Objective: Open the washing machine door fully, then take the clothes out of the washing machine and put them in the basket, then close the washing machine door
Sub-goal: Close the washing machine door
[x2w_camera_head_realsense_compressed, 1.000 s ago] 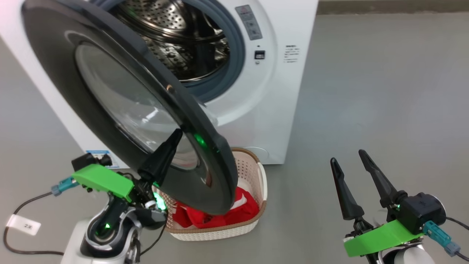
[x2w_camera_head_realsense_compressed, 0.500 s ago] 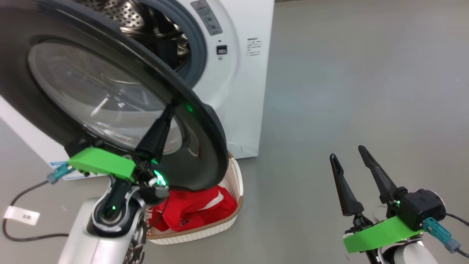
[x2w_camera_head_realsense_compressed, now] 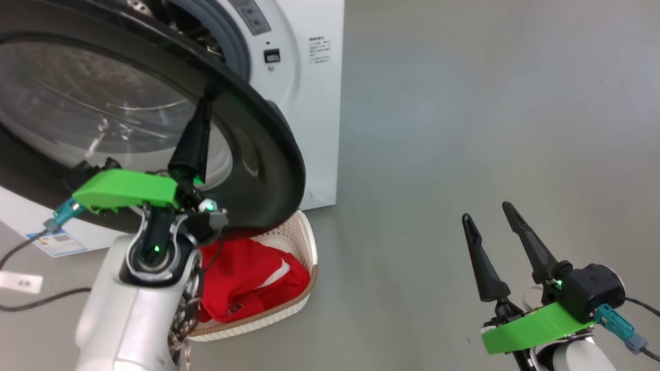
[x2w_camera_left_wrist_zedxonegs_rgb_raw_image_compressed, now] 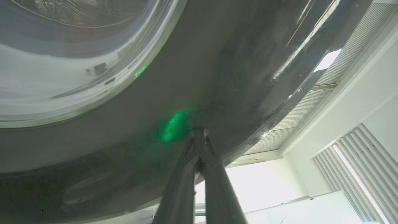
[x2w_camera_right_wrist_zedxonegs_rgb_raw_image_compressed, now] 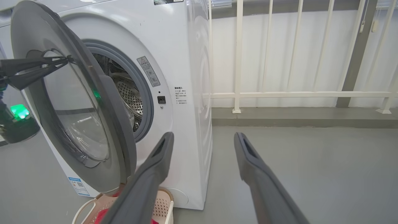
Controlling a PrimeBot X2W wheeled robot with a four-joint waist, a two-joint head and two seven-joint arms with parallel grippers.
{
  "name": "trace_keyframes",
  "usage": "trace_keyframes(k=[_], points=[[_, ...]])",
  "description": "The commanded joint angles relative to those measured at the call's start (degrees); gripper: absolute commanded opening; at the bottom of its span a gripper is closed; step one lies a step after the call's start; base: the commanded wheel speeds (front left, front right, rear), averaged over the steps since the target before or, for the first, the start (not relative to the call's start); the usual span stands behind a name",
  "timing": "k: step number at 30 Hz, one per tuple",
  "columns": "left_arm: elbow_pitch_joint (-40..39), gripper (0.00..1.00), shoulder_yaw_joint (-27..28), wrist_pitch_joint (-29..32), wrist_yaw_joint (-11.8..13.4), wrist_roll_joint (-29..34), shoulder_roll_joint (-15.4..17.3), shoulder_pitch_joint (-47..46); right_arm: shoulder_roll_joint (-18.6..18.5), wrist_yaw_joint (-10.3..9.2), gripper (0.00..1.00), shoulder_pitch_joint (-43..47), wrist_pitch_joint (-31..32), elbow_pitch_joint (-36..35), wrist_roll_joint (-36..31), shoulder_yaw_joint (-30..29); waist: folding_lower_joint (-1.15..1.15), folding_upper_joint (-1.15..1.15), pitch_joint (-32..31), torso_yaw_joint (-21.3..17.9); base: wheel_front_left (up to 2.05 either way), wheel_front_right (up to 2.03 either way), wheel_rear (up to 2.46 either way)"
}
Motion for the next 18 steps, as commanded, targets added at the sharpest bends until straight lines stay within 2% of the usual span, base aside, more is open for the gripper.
trace_keyframes(k=[1,18], points=[[-0.9,0.00,1.4,-0.4,-0.8,0.3,0.9,-2.7,-0.2,0.34,1.00,-2.8,-0.4,-1.6,0.2,1.5,0.00,0.00,0.8,-0.8,0.00,0.00,0.00],[6.2,0.00,4.0,-3.3,-2.5,1.9,2.0,-11.3,-0.2,0.34,1.00,-3.6,-0.4,-2.0,0.7,1.9,0.00,0.00,3.5,-5.4,0.00,0.00,0.00]])
